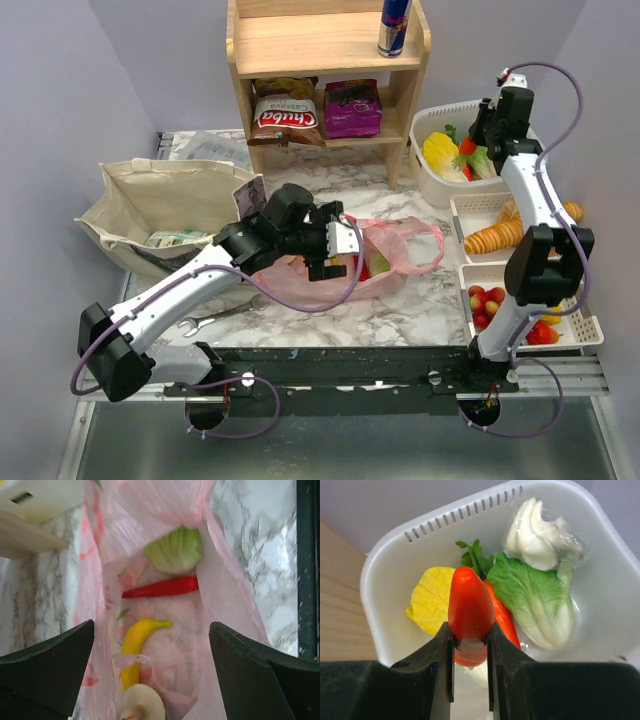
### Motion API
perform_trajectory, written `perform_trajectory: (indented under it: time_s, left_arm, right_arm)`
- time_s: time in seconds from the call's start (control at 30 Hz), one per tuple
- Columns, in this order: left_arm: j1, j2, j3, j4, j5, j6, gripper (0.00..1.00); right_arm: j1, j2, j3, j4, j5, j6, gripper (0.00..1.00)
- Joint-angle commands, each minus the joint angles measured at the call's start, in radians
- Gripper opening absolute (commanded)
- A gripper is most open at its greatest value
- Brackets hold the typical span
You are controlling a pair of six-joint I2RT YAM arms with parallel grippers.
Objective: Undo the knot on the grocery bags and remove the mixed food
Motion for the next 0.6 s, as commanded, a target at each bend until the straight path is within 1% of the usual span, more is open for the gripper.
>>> perform_trajectory:
  time_s: [0.0,0.03,0.07,0.13,0.2,0.27,0.3,0.37,0.43,0.47,0.53,0.57]
  left_arm:
    - [-0.032,0.069,-0.06,-0.069,-0.144,0.193,0.97]
    - [-0.034,0.096,-0.049,-0.094,-0.152,0.222,0.92]
    - [-0.035,0.119,-0.037,-0.114,-0.159,0.237,0.86]
    - [-0.036,0.174,-0.013,-0.158,-0.165,0.27,0.71]
    - [-0.038,0.227,-0.002,-0.175,-0.192,0.301,0.61]
    - [-0.045,0.284,0.008,-0.184,-0.238,0.347,0.55]
    - [-0.048,0.305,0.006,-0.183,-0.266,0.37,0.54]
    - [-0.055,0.33,-0.003,-0.167,-0.311,0.423,0.48]
    - [-0.059,0.303,-0.013,-0.134,-0.323,0.429,0.46]
    - [-0.059,0.275,-0.006,-0.128,-0.308,0.408,0.48]
    - [-0.059,0.219,0.023,-0.153,-0.271,0.36,0.58]
    - [-0.059,0.185,0.035,-0.155,-0.25,0.322,0.63]
  right_arm:
    - [0.007,0.113,0.126,0.084,-0.043,-0.014,0.49]
    - [0.008,0.126,0.155,0.061,-0.062,-0.017,0.65]
    - [0.008,0.131,0.166,0.04,-0.081,-0.017,0.75]
    - [0.007,0.111,0.162,0.013,-0.151,-0.033,0.82]
    - [0.007,0.064,0.121,-0.009,-0.222,-0.061,0.87]
    - [0.007,0.012,0.064,-0.033,-0.292,-0.105,0.93]
    - [0.007,-0.016,0.039,-0.046,-0.312,-0.114,0.94]
    - [0.007,-0.06,-0.005,-0.082,-0.343,-0.136,0.94]
    - [0.008,-0.098,-0.03,-0.128,-0.377,-0.143,0.94]
    - [0.008,-0.118,-0.034,-0.155,-0.416,-0.151,0.94]
    - [0.008,-0.16,-0.035,-0.243,-0.573,-0.194,0.94]
    - [0.008,-0.178,-0.037,-0.298,-0.682,-0.208,0.94]
